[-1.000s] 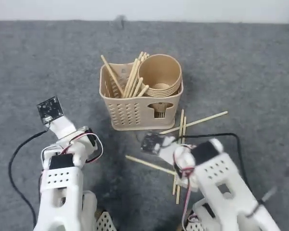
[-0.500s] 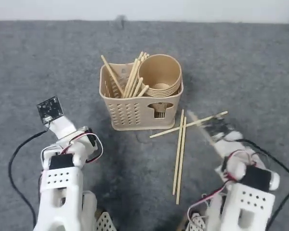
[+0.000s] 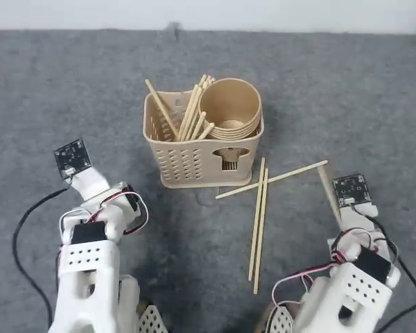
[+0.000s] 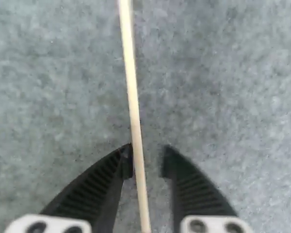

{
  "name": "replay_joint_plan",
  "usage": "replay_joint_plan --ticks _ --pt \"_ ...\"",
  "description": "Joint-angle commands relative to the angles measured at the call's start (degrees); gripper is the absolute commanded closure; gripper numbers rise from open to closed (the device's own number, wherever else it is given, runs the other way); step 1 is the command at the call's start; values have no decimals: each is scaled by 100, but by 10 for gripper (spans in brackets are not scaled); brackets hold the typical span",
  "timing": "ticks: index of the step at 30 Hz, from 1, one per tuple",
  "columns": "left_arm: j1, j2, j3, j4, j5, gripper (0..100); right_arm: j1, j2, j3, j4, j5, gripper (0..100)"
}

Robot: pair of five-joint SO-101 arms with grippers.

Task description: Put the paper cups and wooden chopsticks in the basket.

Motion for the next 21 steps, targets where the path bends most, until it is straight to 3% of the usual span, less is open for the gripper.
replay_joint_plan --ticks 1,5,15,21 --pt "0 9 -215 -123 26 919 57 -4 -396 198 -88 816" --pt "0 9 -215 -123 26 919 -40 4 -1134 549 -255 856" --pt "-9 9 -215 -114 26 919 -1473 13 -1512 593 -1020 861" --pt "-9 9 -207 -114 26 919 -1622 523 -1521 242 -1046 862"
